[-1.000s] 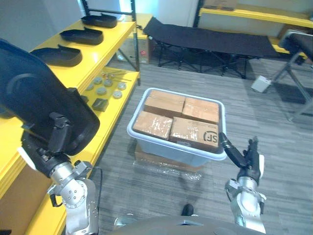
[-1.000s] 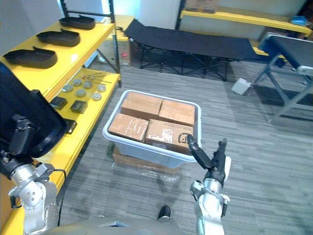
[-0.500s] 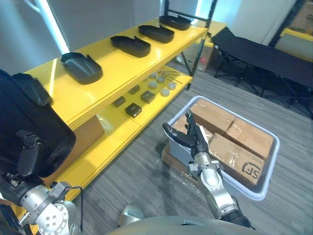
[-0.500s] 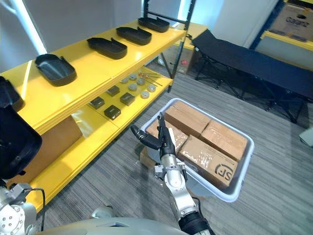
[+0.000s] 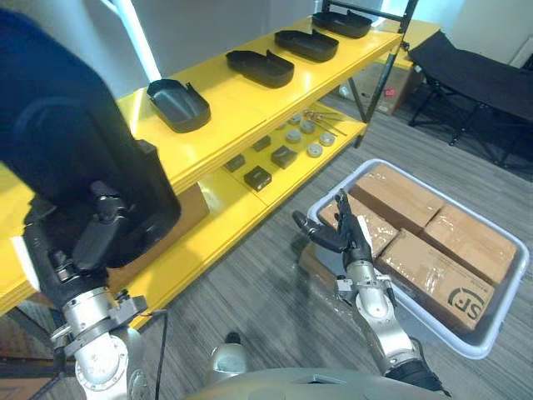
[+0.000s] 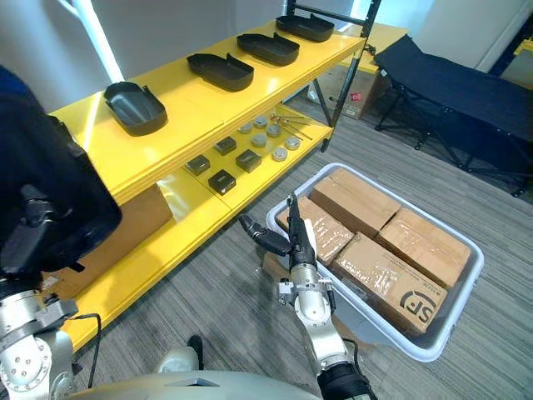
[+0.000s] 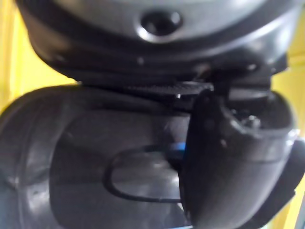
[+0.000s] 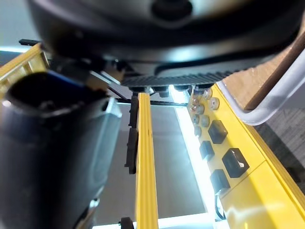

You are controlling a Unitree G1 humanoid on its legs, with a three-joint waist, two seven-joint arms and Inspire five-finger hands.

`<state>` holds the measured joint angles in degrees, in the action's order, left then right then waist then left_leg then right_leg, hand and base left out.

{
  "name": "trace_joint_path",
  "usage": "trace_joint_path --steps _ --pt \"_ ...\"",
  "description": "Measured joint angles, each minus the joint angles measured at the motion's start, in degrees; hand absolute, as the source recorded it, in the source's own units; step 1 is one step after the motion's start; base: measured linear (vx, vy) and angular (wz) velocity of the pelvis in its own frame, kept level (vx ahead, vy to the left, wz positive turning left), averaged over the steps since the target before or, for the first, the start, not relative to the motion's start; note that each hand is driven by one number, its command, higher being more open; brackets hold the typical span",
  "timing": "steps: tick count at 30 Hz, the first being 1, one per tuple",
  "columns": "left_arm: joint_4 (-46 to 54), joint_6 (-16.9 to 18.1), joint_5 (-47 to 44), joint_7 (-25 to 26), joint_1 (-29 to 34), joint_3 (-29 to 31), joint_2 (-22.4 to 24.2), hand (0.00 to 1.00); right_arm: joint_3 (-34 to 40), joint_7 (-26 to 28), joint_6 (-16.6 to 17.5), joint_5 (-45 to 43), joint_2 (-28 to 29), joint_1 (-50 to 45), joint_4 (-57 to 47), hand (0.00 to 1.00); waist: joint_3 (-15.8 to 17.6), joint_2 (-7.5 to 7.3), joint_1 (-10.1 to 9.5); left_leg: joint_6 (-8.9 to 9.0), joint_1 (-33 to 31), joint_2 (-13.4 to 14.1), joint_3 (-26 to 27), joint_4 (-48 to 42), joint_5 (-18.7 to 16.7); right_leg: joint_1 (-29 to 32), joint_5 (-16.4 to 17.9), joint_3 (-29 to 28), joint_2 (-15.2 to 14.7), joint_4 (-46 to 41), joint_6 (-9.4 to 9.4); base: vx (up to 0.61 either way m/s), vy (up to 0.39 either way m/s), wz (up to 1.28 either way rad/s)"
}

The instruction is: Walk over and take three plastic housings, then place them on the shelf

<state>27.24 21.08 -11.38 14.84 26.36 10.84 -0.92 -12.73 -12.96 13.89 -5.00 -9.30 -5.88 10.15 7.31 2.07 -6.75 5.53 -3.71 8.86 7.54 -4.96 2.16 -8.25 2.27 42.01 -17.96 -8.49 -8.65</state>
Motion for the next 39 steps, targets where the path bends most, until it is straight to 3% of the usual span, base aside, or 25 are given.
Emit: trace_joint_path --steps 3,5,9,12,16,20,22,23,24,25,26,27,28,29,30,32,33,34,37,39 --pt "0.0 0.0 0.3 -0.4 -0.3 -2.0 0.0 0.00 0.3 0.2 1.8 0.1 -0.1 -0.2 -0.2 1.00 0.2 0.42 0.42 0.67 -0.2 -0.2 -2.8 2.6 3.0 1.1 2.6 0.4 -0.2 -3.7 0.28 -0.01 -0.072 0.61" --pt "-0.1 0.0 0.3 -0.2 -0.9 -2.3 0.0 0.00 0.3 1.8 2.6 0.2 -1.4 0.3 -0.3 1.00 1.0 1.65 0.33 0.77 -1.2 -0.1 -5.2 3.4 4.5 2.0 4.5 0.3 -0.4 -6.9 0.19 -0.03 -0.079 0.50" --pt "-0.1 0.0 0.3 0.2 -0.7 -2.6 0.0 0.00 0.1 4.3 2.7 0.1 -3.9 0.1 -0.3 1.00 1.6 2.69 -0.91 0.80 -1.0 -0.2 -6.5 3.3 5.1 1.6 7.0 0.3 -1.0 -10.1 0.14 -0.04 -0.056 0.25" --pt "-0.1 0.1 0.3 0.0 1.9 -2.4 0.0 0.00 -0.6 4.4 3.0 0.1 -3.9 0.0 -1.4 1.00 1.9 2.32 -1.17 1.02 -0.8 -0.6 -6.8 2.3 4.4 0.7 8.2 1.0 -1.9 -10.9 -0.17 -0.04 -0.009 0.11" --pt "-0.1 0.1 0.3 -0.9 2.8 -1.1 0.0 0.00 -1.3 2.4 4.5 -1.0 -1.9 0.0 -2.3 1.00 2.8 0.70 -2.22 0.94 -2.3 -1.8 -7.3 -3.8 0.1 -1.0 9.3 1.6 -3.7 -11.1 -1.35 -0.01 0.060 0.08" --pt "0.3 0.1 0.3 -1.3 2.6 4.2 -0.2 0.00 -1.5 -0.5 7.5 -0.7 1.2 0.5 -6.5 1.00 2.4 -0.51 -4.34 -1.08 -7.7 -4.4 -7.5 -16.4 -8.1 -2.2 8.8 1.5 -6.3 -11.6 -2.30 0.08 0.139 0.10" --pt "0.3 0.1 0.3 -0.2 1.9 4.8 -0.3 0.00 -1.6 -0.4 8.9 -0.5 1.1 2.0 -6.6 1.00 2.2 -0.72 -4.34 -1.73 -7.8 -5.8 -7.5 -18.7 -9.9 -1.5 6.4 -0.4 -8.2 -15.7 0.39 0.15 0.230 0.18" --pt "0.3 0.1 0.6 1.2 0.7 4.8 -0.9 0.00 -1.5 -0.3 9.5 -0.5 0.7 4.5 -6.6 1.00 1.9 -0.80 -4.31 -2.86 -7.1 -6.6 -7.7 -18.8 -10.7 1.0 3.1 -5.8 -9.1 -19.3 3.49 0.13 0.261 0.15" --pt "0.3 0.1 0.6 2.8 -0.4 4.9 -2.0 0.00 -1.5 0.3 10.1 -0.9 0.4 7.4 -6.6 1.00 2.0 -0.73 -4.29 -3.65 -6.1 -6.7 -8.1 -18.0 -11.1 3.0 -0.3 -9.3 -9.5 -22.4 3.61 0.13 0.236 0.12" --pt "0.3 0.0 0.6 3.6 -1.1 5.0 -2.7 0.00 -1.5 0.8 10.7 -1.2 0.7 8.9 -6.6 1.00 2.0 -0.81 -4.26 -4.30 -5.5 -6.6 -8.7 -17.3 -11.4 4.2 0.3 -10.8 -9.3 -24.2 3.50 0.15 0.130 0.09" --pt "0.2 -0.1 0.8 5.4 -3.0 5.0 -3.9 0.00 -1.7 3.1 11.9 -4.6 0.6 12.1 -7.0 1.00 2.1 -0.75 -4.01 -4.95 -4.3 -6.3 -9.8 -15.7 -11.6 6.8 6.0 -12.8 -7.1 -27.8 3.56 0.11 0.049 0.11" --pt "0.0 -0.1 0.9 6.1 -4.1 5.0 -4.1 0.00 -1.7 4.3 12.0 -6.1 0.2 13.7 -7.5 1.00 2.1 -0.70 -3.92 -5.02 -3.3 -6.3 -10.5 -14.7 -11.5 7.9 8.4 -14.0 -5.6 -28.6 3.70 0.13 0.047 0.23" --pt "-0.2 -0.1 1.1 7.6 -6.2 4.9 -4.2 0.00 -1.3 6.5 12.0 -8.1 -0.6 16.2 -9.5 1.00 2.2 -0.49 -3.48 -5.24 -1.5 -6.3 -12.4 -12.9 -11.4 9.7 11.2 -16.5 -0.9 -27.5 5.26 0.11 0.049 0.65" --pt "-0.7 0.2 1.1 8.8 -9.4 4.7 -4.4 0.00 -0.4 8.1 12.9 -10.1 -2.0 17.5 -13.5 1.00 2.2 -0.32 -1.88 -5.30 -1.1 -6.4 -15.7 -12.1 -11.3 11.8 12.0 -20.6 4.7 -24.2 6.43 0.11 0.032 0.96" --pt "-1.5 0.6 1.1 9.0 -11.1 4.5 -4.4 0.00 0.4 8.8 13.5 -10.9 -2.6 17.7 -16.1 1.00 2.2 -0.31 -1.01 -5.30 -1.2 -6.7 -17.7 -11.8 -11.2 13.2 12.1 -23.4 7.1 -22.7 6.43 0.15 -0.059 1.62" --pt "-5.7 2.6 1.1 9.0 -16.4 3.0 -4.5 0.00 4.6 10.2 15.5 -12.2 -5.4 17.7 -26.0 1.00 2.0 -0.68 2.42 -4.44 -0.8 -8.5 -25.7 -10.2 -10.3 17.0 11.1 -35.5 12.6 -17.1 4.93 0.16 -0.129 1.97" --pt "-6.0 2.6 1.4 9.0 -16.7 2.6 -4.5 0.00 5.8 10.3 15.8 -12.2 -5.8 17.7 -28.1 1.00 1.7 -1.34 2.79 -3.69 -0.6 -9.3 -27.2 -9.7 -9.9 17.1 10.2 -37.9 13.1 -14.4 4.40 0.23 -0.279 1.91" --pt "-5.9 2.6 3.3 9.0 -16.8 2.2 -4.6 0.00 7.9 10.9 16.9 -13.2 -6.5 17.9 -31.3 1.00 0.7 -4.09 3.08 -2.20 -0.7 -11.7 -29.8 -9.7 -10.1 17.0 5.1 -39.9 11.4 -9.1 4.64 0.30 -0.366 1.61" --pt "-5.6 2.4 4.5 8.0 -15.0 1.2 -3.7 0.00 11.0 11.9 18.5 -16.0 -8.7 19.5 -31.7 1.00 -0.8 -0.70 2.19 -0.92 -0.9 -9.0 -29.6 -10.3 -10.8 13.1 3.6 -32.9 12.5 -6.9 5.71 0.27 -0.274 1.07" --pt "-4.3 2.4 4.3 7.5 -14.7 1.2 -3.6 0.00 12.1 10.6 17.2 -15.8 -8.8 20.8 -29.7 1.00 -1.4 0.45 1.17 -0.47 -0.6 -7.0 -27.8 -9.2 -10.6 11.3 3.2 -31.0 14.0 -5.1 6.28 0.18 -0.166 0.51"
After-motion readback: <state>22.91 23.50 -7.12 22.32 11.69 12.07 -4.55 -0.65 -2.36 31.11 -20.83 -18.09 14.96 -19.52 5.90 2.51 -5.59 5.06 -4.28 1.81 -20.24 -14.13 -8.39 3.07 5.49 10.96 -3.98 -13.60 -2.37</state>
